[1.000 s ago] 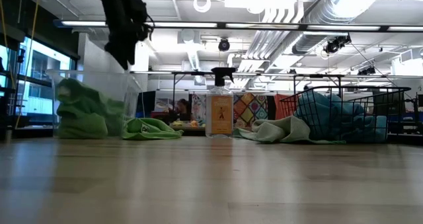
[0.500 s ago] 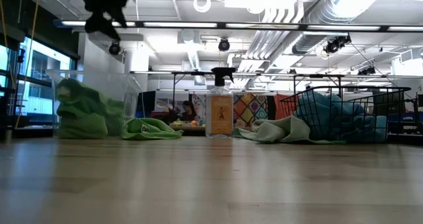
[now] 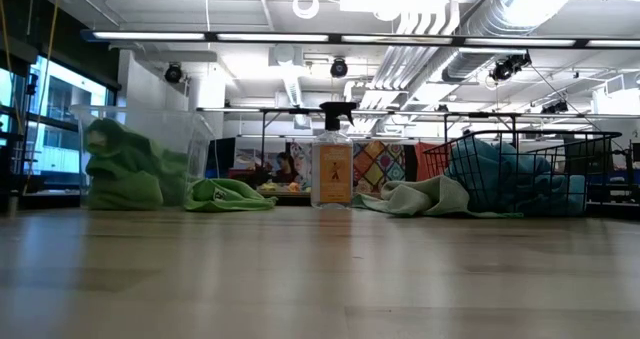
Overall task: Sort microfiber towel by color & place in baskets
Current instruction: Put the blue microfiber cloth into the basket
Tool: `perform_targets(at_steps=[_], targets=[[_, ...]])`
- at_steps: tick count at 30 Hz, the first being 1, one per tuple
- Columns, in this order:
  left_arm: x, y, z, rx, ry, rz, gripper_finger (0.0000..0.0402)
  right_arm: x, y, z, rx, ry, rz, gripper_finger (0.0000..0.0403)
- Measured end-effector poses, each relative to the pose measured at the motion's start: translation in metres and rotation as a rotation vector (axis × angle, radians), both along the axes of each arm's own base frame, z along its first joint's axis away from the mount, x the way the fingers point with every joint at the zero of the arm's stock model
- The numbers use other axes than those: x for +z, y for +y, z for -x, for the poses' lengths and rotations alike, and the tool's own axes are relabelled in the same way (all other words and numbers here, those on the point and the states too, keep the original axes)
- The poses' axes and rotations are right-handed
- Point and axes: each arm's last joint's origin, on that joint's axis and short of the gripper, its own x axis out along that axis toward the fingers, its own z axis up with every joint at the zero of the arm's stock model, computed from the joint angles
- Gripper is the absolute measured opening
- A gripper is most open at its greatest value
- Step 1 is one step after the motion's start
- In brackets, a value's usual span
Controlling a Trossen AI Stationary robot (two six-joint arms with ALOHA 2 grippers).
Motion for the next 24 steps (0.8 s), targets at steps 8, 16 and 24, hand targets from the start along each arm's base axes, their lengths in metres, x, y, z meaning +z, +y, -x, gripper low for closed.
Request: perform_targets(at_steps=[8,16,24], targets=[[0.004,-0.029,-0.053,-0.198,-0.104,-0.119,0.0242,0.001,0.003,-0.001,0.089,-0.021,-0.050,0.0196],[0.003,-0.055,-0.078,-0.320,-0.145,-0.236,0.0242,0.012,0.005,-0.003,0.181,-0.129,-0.062,0.0196],[0.004,-0.061,-0.078,-0.356,-0.161,-0.240,0.0242,0.015,0.006,-0.003,0.195,-0.162,-0.044,0.0196]])
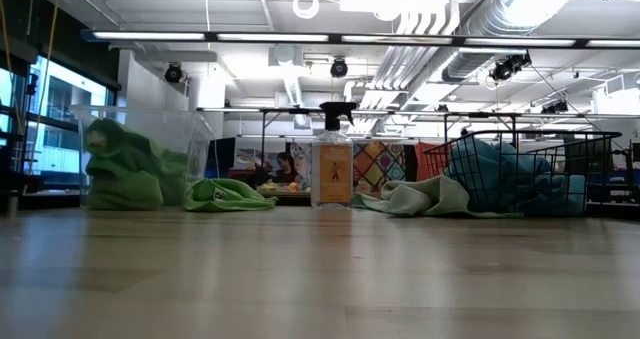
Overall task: Sort microfiber towel by color & place in baskets
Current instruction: Put the blue microfiber cloth into the basket
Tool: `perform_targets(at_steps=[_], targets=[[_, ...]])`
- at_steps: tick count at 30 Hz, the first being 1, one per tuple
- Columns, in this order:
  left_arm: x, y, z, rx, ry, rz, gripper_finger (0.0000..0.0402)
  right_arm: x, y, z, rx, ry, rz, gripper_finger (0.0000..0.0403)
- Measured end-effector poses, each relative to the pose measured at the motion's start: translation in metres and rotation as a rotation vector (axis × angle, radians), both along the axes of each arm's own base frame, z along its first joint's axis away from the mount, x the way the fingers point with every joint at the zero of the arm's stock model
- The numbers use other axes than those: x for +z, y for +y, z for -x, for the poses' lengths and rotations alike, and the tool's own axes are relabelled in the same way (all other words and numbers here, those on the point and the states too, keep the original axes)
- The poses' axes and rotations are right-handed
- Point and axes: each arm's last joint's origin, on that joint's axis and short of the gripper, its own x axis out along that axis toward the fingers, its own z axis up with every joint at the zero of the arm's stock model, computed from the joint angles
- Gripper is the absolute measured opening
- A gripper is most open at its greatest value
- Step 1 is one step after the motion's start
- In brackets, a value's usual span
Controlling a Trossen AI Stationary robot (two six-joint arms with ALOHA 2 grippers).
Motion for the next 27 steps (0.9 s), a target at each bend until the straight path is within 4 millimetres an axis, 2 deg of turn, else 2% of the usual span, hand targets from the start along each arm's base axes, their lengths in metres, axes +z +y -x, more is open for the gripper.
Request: perform_targets(at_steps=[8,20,24,27], targets=[[-0.001,0.000,0.000,0.000,0.008,-0.001,0.0242,0.000,0.000,0.000,0.005,0.021,0.157,0.0196],[-0.009,-0.002,-0.007,0.014,0.076,-0.010,0.0242,0.000,-0.001,0.000,-0.019,0.015,0.104,0.0196],[-0.019,-0.009,-0.006,-0.037,0.173,-0.026,0.0242,0.000,-0.001,0.000,-0.021,0.016,0.101,0.0196],[-0.030,-0.020,-0.006,-0.150,0.339,-0.043,0.0242,-0.001,-0.001,-0.001,-0.028,0.013,0.046,0.0196]])
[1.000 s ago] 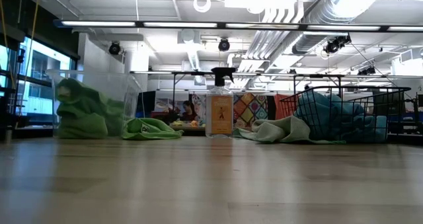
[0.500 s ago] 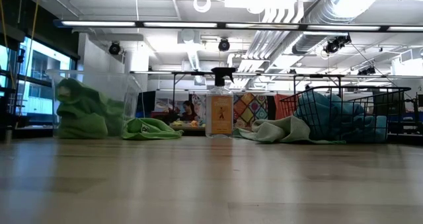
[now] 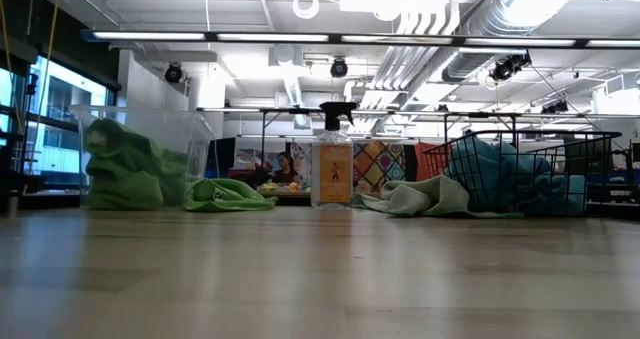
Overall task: Sort microfiber towel by color & place in baskets
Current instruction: Put the blue microfiber cloth into the basket
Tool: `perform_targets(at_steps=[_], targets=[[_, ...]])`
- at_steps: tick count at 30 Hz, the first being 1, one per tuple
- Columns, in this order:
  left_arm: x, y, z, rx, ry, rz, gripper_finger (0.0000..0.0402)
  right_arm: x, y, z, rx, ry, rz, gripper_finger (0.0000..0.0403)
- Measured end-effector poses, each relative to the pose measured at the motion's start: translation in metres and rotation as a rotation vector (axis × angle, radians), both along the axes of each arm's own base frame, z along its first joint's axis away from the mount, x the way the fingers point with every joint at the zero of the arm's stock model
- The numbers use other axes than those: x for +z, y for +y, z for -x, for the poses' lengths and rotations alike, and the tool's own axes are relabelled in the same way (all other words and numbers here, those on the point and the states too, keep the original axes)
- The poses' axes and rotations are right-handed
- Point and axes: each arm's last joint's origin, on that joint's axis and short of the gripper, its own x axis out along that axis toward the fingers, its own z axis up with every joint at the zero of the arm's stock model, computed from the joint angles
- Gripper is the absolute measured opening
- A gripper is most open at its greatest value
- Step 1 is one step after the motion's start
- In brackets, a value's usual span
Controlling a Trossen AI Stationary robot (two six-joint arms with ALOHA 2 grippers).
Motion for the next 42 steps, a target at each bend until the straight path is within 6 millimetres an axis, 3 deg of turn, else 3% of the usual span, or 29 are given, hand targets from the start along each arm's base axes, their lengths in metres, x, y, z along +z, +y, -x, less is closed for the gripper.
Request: perform_targets(at_steps=[8,15,21,29,36,42], targets=[[-0.020,-0.044,-0.006,-0.170,0.603,-0.125,0.0242,-0.008,0.000,-0.003,-0.024,0.054,-0.070,0.0196],[-0.041,-0.108,-0.009,-0.327,0.865,-0.130,0.0242,-0.020,0.000,-0.001,-0.027,0.181,-0.064,0.0196],[-0.072,-0.168,0.005,-0.370,1.107,-0.006,0.0242,-0.033,0.000,0.003,-0.015,0.319,-0.094,0.0196],[-0.117,-0.218,0.018,-0.174,1.450,0.152,0.0243,-0.040,0.000,0.007,-0.017,0.400,-0.085,0.0196],[-0.163,-0.239,0.010,0.058,1.819,0.323,0.0242,-0.041,0.000,0.007,-0.015,0.406,-0.077,0.0196],[-0.192,-0.247,0.007,0.164,1.881,0.293,0.0243,-0.042,0.000,0.008,-0.015,0.429,-0.075,0.0196]])
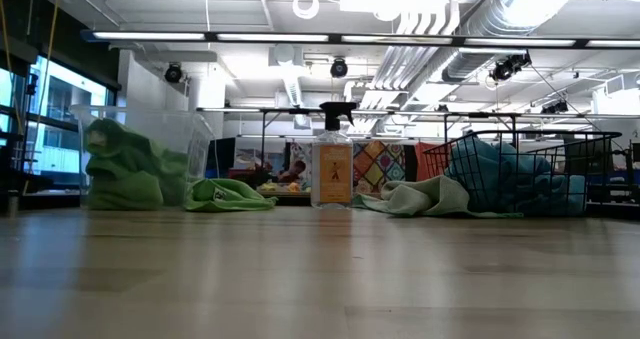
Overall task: Sort microfiber towel by color & place in baskets
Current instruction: Put the blue microfiber cloth into the basket
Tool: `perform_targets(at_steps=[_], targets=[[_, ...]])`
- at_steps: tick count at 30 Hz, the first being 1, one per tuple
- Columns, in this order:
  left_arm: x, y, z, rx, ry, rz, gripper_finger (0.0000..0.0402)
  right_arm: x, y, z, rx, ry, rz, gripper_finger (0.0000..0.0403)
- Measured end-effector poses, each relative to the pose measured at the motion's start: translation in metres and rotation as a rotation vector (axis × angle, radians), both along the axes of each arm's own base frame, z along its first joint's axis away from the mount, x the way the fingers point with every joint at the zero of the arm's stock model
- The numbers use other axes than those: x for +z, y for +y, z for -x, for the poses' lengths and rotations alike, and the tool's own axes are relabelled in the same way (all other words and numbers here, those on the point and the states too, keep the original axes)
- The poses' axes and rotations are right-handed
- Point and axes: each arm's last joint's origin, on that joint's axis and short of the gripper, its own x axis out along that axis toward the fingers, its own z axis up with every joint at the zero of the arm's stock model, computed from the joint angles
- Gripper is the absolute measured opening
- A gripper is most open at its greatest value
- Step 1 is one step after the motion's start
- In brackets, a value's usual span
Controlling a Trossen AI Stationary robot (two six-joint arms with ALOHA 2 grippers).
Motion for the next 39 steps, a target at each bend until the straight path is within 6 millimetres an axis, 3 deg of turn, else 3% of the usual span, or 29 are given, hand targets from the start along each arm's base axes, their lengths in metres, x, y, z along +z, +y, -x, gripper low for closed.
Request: perform_targets(at_steps=[8,23,31,35,39], targets=[[-0.019,0.002,0.007,0.054,0.031,-0.106,0.0242,0.000,0.000,0.000,0.000,0.004,0.000,0.0196],[-0.050,0.012,0.024,0.058,0.088,-0.118,0.0243,0.000,0.000,0.000,-0.003,0.003,-0.005,0.0196],[-0.062,0.011,0.023,0.066,0.039,-0.049,0.0239,0.000,0.000,0.000,-0.003,0.002,-0.006,0.0196],[-0.064,0.012,0.024,0.040,0.031,-0.034,0.0210,0.000,0.000,0.000,-0.003,0.002,-0.006,0.0196],[-0.064,0.012,0.024,0.005,0.016,-0.016,0.0134,0.000,0.000,0.000,-0.003,0.002,-0.006,0.0196]])
